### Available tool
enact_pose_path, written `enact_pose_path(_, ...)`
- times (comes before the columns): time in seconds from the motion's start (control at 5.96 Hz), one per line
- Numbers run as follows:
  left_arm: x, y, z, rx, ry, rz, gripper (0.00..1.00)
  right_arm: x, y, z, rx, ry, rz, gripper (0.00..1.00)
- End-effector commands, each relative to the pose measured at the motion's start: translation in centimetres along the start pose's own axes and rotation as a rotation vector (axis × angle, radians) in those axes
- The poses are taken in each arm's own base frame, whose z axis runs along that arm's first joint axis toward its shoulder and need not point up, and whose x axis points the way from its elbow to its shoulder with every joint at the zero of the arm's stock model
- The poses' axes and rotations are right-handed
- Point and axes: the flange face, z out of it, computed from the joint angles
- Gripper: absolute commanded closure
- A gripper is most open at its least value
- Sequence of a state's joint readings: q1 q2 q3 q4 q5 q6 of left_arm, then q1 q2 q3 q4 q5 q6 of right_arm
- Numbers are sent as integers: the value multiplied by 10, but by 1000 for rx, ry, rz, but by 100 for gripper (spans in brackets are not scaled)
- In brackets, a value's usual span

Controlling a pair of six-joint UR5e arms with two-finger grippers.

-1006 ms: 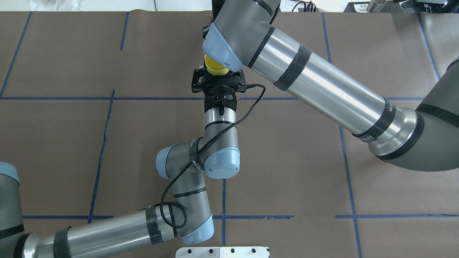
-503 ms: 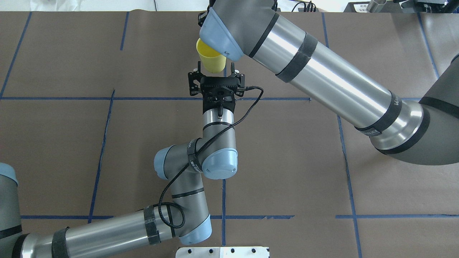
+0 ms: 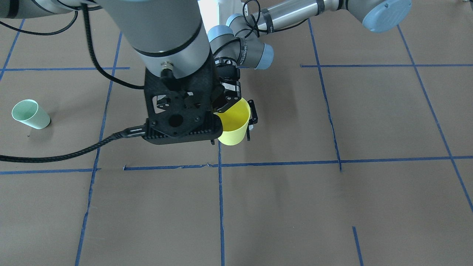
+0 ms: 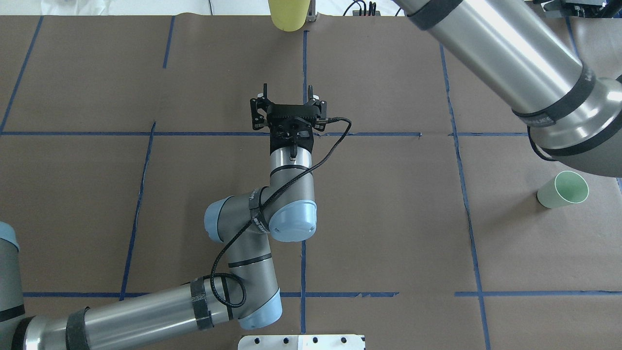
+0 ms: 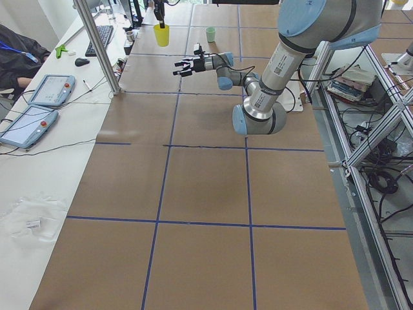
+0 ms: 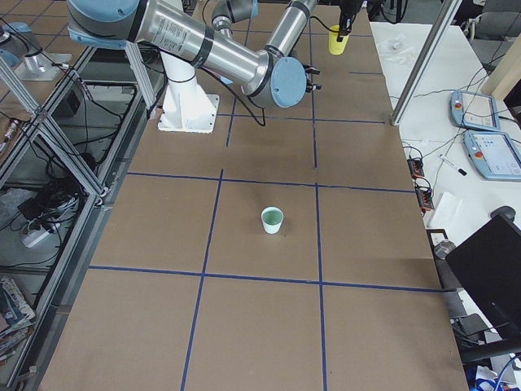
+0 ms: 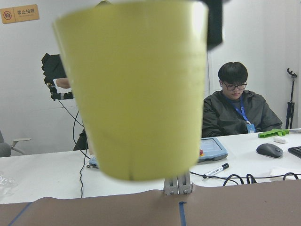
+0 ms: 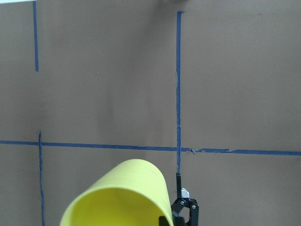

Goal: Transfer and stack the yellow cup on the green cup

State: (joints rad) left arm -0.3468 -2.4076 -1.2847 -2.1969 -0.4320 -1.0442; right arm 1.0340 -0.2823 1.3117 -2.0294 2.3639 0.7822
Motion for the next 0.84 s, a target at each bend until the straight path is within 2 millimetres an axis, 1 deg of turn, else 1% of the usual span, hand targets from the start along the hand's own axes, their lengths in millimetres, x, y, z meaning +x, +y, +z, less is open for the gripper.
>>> enact_pose_path(0.0,-30,-18,33,20,-38,-4,0,47,-24,-18,26,4,54,100)
enact_pose_path(0.17,-53,-34,67,-19,-41,-13,0,81,-21,-8,31,11,57,100)
enact_pose_path(0.34,-84,-50,83,-112,12,2,0,113,-9,1,39,10,45,100)
enact_pose_path(0.5,-127,-83,84,-142,67,93,0,156,8,1,63,4,22,100)
enact_pose_path(0.67,-155,-97,100,-226,117,101,0,211,40,16,67,9,-46,100)
